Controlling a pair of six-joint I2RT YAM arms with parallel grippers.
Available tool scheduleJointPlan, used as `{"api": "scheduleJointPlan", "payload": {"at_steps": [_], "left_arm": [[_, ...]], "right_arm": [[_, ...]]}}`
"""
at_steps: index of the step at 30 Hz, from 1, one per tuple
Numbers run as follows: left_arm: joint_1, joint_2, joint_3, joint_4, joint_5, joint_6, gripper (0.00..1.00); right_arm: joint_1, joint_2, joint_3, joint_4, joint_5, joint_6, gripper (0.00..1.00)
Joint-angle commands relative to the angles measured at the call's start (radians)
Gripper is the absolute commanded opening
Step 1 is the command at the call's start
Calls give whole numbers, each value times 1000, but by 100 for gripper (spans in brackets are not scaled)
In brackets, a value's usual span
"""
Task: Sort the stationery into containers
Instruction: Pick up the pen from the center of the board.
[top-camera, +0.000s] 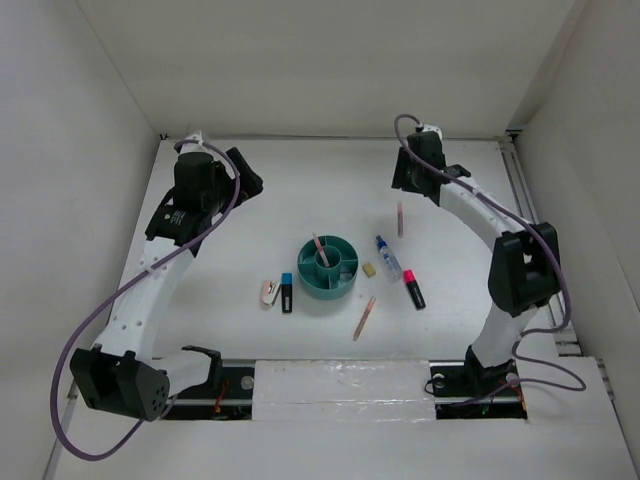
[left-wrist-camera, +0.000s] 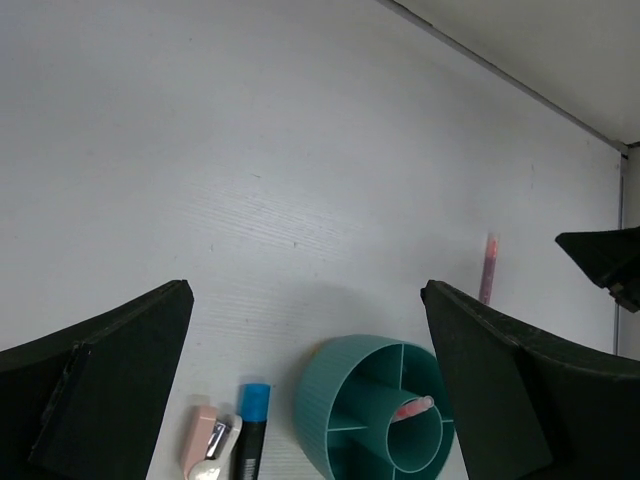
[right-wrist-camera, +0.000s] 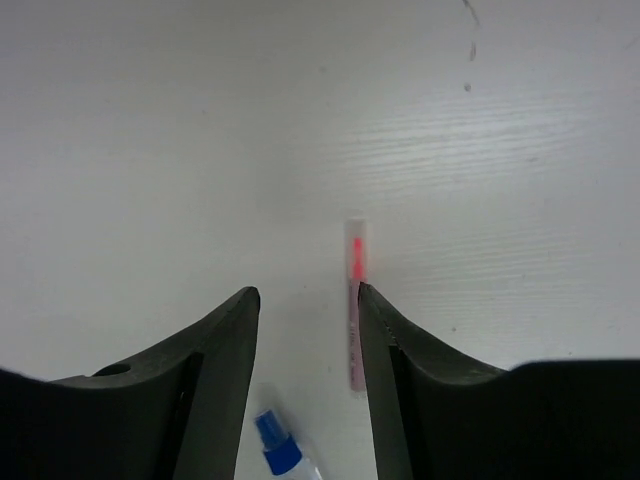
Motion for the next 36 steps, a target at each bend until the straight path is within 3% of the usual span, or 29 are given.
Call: {"api": "scheduleJointPlan", "payload": {"at_steps": [1, 6, 18, 25, 29, 34, 35, 36], "left_arm": [[4, -15, 51, -14, -32, 7, 100], [4, -33, 51, -25, -66, 7, 100], [4, -34, 60, -34, -66, 25, 100], [4, -24, 60, -34, -66, 25, 100], [4, -24, 69, -34, -66, 25, 100], [4, -24, 69, -34, -57, 25, 100], [4, -24, 69, -34, -57, 25, 100], [4, -24, 69, -34, -57, 25, 100]], "right_arm": [[-15, 68, 73, -180, -34, -33, 50], [-33, 225, 169, -233, -11, -42, 45], [-62, 382, 239, -247, -21, -42, 42], [-62, 393, 266, -279, -21, -51, 33], [-62, 402, 275, -290, -40, -60, 20], [-72, 393, 265, -299, -61, -79, 18], [-72, 393, 265, -299, -70, -88, 16], [-72, 393, 254, -299, -70, -88, 7]]}}
